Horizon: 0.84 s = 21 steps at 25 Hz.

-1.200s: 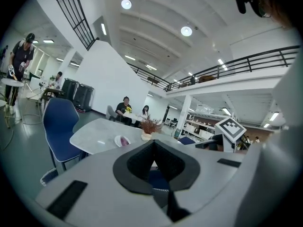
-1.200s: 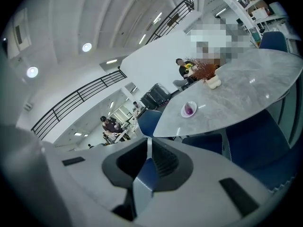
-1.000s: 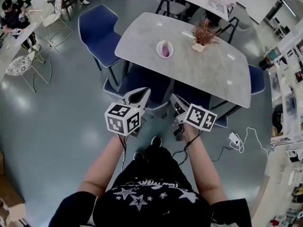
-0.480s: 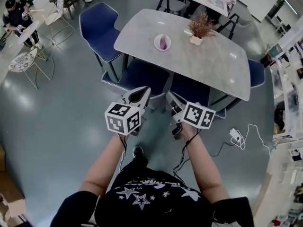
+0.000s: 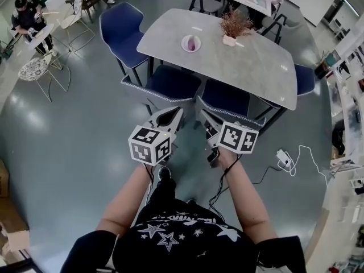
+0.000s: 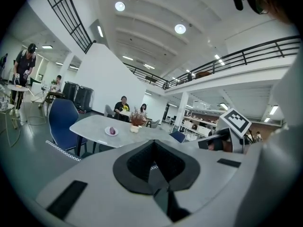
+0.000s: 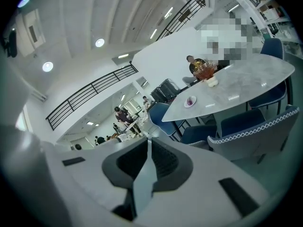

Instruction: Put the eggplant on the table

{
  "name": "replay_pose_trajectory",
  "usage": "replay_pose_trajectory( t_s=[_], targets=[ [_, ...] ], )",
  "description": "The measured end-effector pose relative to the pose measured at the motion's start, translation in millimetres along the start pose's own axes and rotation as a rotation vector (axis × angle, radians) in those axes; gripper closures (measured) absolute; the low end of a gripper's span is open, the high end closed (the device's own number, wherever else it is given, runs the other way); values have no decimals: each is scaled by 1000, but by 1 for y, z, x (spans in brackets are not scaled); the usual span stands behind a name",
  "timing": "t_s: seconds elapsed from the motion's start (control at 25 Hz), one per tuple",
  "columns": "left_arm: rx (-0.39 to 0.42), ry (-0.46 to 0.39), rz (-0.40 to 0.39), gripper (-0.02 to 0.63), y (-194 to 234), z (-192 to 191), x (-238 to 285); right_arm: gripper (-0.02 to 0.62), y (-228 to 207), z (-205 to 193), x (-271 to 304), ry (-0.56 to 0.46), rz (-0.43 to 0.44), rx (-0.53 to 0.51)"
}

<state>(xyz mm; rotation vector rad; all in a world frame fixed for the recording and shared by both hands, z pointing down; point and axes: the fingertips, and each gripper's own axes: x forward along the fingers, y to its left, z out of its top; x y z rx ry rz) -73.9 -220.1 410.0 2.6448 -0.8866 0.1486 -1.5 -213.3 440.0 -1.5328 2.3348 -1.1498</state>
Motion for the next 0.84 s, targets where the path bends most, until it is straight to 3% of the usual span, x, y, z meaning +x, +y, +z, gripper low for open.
replay_pose_trajectory(
  t_s=[0.48, 0.56, 0.84],
  targets=[
    [7, -53, 23, 600, -17, 27, -37, 563, 40, 12, -31, -7, 29, -17],
    [5, -56, 26, 600, -23, 28, -43, 589, 43, 13, -42, -10, 15, -39],
    [13, -81, 29, 600, -96, -15, -50, 589, 12, -22, -122, -26, 12, -57]
  ],
)
